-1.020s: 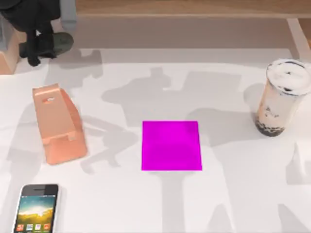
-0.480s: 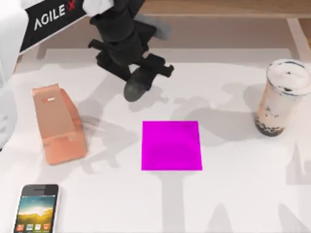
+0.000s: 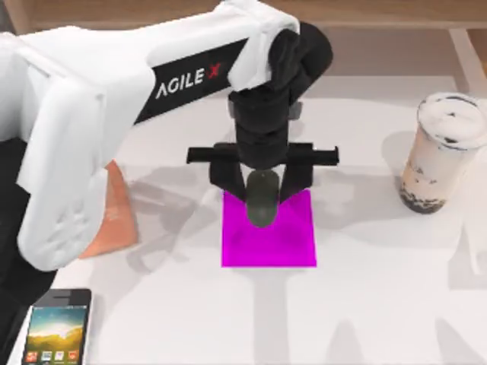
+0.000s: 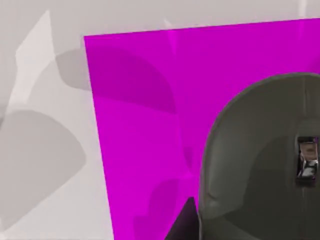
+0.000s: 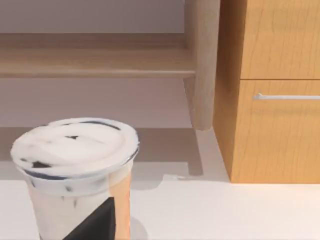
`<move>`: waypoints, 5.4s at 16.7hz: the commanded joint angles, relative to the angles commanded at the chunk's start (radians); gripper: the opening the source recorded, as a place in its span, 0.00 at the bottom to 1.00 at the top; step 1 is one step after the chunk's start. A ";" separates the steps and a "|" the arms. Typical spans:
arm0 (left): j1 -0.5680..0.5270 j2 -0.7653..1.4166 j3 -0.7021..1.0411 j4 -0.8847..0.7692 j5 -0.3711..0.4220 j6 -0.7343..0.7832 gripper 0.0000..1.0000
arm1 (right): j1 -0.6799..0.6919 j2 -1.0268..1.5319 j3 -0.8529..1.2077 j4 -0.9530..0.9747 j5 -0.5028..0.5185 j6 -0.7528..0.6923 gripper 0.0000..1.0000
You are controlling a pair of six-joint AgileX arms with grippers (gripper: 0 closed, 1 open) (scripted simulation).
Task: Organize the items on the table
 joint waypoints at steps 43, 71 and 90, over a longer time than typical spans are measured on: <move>-0.040 -0.005 -0.063 0.027 -0.021 -0.084 1.00 | 0.000 0.000 0.000 0.000 0.000 0.000 1.00; 0.367 -1.065 -1.254 0.186 -0.051 0.251 1.00 | 0.000 0.000 0.000 0.000 0.000 0.000 1.00; 0.380 -0.898 -1.441 0.544 -0.052 0.263 0.70 | 0.000 0.000 0.000 0.000 0.000 0.000 1.00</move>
